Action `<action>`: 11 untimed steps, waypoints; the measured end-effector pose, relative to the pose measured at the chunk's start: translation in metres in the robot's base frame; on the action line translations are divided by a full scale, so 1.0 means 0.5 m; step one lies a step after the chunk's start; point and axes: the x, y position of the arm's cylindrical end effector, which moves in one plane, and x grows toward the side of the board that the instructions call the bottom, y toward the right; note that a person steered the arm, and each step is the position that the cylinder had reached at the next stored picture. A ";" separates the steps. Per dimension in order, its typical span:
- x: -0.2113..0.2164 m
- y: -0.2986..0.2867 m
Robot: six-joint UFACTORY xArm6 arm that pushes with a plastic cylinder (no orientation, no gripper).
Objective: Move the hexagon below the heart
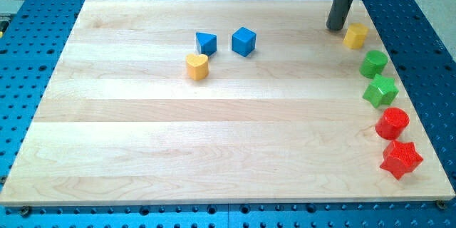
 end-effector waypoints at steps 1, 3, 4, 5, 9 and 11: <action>-0.043 0.122; 0.106 -0.046; 0.152 -0.161; 0.091 -0.038; 0.214 -0.036; 0.375 -0.136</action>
